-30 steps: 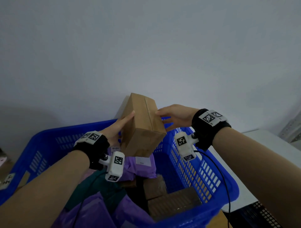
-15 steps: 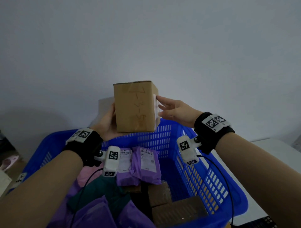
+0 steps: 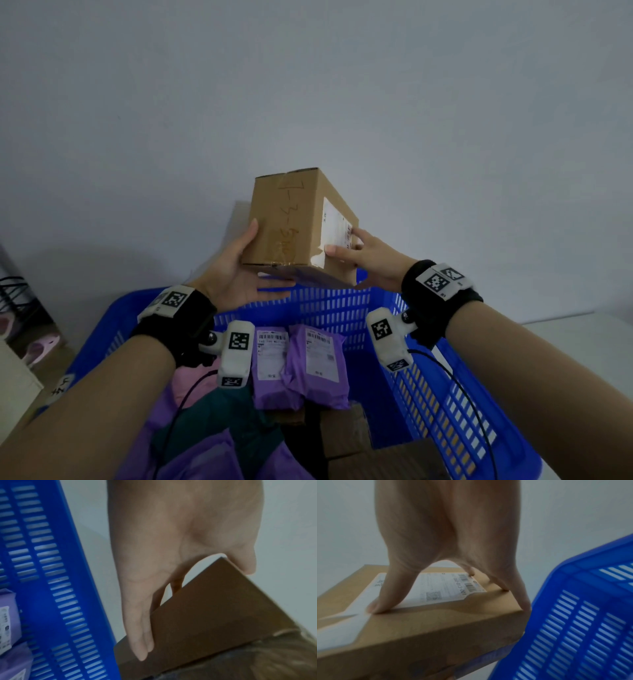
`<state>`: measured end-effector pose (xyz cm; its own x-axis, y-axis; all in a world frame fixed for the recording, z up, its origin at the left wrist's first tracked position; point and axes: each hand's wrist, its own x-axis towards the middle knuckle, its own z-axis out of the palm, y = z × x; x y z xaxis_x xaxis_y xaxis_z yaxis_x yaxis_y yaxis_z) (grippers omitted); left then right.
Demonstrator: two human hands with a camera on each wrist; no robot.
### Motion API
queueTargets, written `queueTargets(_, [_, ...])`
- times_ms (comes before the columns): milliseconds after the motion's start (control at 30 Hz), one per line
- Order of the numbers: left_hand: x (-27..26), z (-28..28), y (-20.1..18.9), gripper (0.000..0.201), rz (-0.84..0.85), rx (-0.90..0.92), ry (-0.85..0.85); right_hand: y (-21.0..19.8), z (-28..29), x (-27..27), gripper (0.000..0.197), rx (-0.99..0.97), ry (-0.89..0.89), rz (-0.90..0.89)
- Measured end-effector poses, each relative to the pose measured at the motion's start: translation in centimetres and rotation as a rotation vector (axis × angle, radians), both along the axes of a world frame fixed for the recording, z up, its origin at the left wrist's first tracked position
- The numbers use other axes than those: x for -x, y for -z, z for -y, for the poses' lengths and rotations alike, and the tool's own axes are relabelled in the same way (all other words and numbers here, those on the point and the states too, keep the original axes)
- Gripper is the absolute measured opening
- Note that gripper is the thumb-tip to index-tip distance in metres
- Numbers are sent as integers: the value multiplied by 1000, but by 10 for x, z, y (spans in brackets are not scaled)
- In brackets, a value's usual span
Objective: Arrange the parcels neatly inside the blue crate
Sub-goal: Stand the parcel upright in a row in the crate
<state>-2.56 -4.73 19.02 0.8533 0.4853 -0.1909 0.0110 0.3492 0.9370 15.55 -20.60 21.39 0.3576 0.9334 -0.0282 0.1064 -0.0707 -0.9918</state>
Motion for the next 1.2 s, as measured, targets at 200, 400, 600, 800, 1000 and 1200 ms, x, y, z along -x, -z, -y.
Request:
queueTargets(200, [12,-6,2,82,-31,-19,49,17,-6,3,12,-25,91,-155])
queueTargets(400, [23,-10,-3,80,2,-286,-15,34,-4,-11,43,7,225,-100])
queueTargets(600, [22,1,-12,37,-183,-452,-46,40,2,-14,116,40,295,8])
queueTargets(800, [23,11,-10,31,-109,-148,7,40,14,-6,88,62,280,-133])
queueTargets(1000, [24,13,-5,30,-101,-386,-269,46,17,-9,100,24,318,-143])
queueTargets(1200, [25,18,-5,50,-382,-457,-185,49,14,-7,106,85,284,24])
